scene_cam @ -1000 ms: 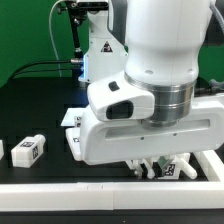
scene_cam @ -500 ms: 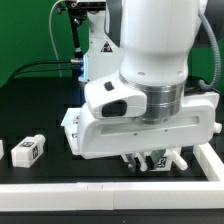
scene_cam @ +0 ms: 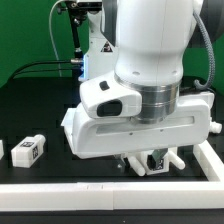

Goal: Assemble chair

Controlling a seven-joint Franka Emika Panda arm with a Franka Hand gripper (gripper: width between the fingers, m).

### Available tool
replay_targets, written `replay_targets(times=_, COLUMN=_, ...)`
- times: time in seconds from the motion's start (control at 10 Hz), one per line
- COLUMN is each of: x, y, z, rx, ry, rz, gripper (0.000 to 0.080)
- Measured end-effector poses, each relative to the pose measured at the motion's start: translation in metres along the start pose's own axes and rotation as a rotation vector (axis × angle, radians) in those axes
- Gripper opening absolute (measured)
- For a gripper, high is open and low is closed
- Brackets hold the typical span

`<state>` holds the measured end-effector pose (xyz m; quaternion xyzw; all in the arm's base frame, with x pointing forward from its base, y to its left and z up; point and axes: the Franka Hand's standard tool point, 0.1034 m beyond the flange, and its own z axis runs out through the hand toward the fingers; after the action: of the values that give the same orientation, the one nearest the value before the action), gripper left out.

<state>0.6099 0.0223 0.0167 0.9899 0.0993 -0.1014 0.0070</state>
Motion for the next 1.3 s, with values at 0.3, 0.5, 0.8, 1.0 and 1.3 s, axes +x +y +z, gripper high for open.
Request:
replay_targets(times=0.3, x=0.006, y=0.015, z=-0.012, rx=-0.015, ry=-0.067, rz=0.019, gripper=0.0641)
replay_targets(times=0.5, x=0.019, y=0.002, z=-0.028, rx=-0.064, ry=-0.07, rz=0.005, gripper=0.0647)
replay_targets(times=0.8, x=0.019, y=0.003, z=-0.026, rx=-0.06, ry=-0.071, rz=0.001, gripper=0.0648)
replay_targets(times=1.0, x=0.016, y=0.008, z=-0.03, rx=-0.054, ry=-0.161, rz=-0.038, gripper=0.0648)
replay_targets(times=1.3, x=0.01, y=-0.019, z=-0.031, rx=-0.05, ry=-0.362, rz=-0.094, gripper=0.0648)
